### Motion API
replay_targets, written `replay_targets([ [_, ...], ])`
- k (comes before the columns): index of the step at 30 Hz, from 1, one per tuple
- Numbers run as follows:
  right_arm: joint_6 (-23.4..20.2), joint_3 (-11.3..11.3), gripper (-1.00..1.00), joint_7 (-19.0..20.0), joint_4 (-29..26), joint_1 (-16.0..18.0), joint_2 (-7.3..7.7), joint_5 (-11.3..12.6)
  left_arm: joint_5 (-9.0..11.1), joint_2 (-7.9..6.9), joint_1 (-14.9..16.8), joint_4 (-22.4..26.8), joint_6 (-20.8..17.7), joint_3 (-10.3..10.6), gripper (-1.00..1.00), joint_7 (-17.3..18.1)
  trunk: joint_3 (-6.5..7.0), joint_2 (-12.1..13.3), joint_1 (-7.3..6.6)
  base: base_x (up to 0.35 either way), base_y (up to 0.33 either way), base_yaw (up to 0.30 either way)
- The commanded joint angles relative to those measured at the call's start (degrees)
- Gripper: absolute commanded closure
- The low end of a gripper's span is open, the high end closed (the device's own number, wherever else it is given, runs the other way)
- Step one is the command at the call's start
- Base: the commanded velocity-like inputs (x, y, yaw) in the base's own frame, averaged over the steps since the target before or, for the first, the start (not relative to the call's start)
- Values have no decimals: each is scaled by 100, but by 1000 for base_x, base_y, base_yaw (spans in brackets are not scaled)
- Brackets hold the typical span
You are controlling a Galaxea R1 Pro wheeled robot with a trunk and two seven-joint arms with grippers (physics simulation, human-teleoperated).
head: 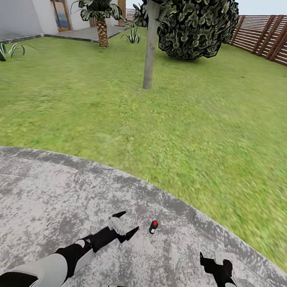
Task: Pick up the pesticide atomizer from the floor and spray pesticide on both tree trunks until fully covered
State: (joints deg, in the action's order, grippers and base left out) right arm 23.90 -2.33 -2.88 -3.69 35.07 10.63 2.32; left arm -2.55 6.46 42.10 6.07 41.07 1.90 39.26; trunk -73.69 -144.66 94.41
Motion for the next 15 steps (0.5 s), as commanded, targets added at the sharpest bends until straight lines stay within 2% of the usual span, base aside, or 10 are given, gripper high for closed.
replay_targets([
  [1,0,1,-100,-1,0,0,0,1,-7,-1,0,0,13,3,-100,-30,0,0,0,0,0,0],
  [10,1,4,-100,1,1,0,0,5,-52,11,0,-5,31,31,-100,-125,0,0,0,0,0,0],
  [12,1,4,-100,-1,2,0,0,5,-123,16,0,-11,3,60,-100,-146,0,0,0,0,0,0],
  [15,1,4,-100,-2,7,0,0,1,-389,20,0,-13,-235,139,-100,-259,0,0,0,0,0,0],
])
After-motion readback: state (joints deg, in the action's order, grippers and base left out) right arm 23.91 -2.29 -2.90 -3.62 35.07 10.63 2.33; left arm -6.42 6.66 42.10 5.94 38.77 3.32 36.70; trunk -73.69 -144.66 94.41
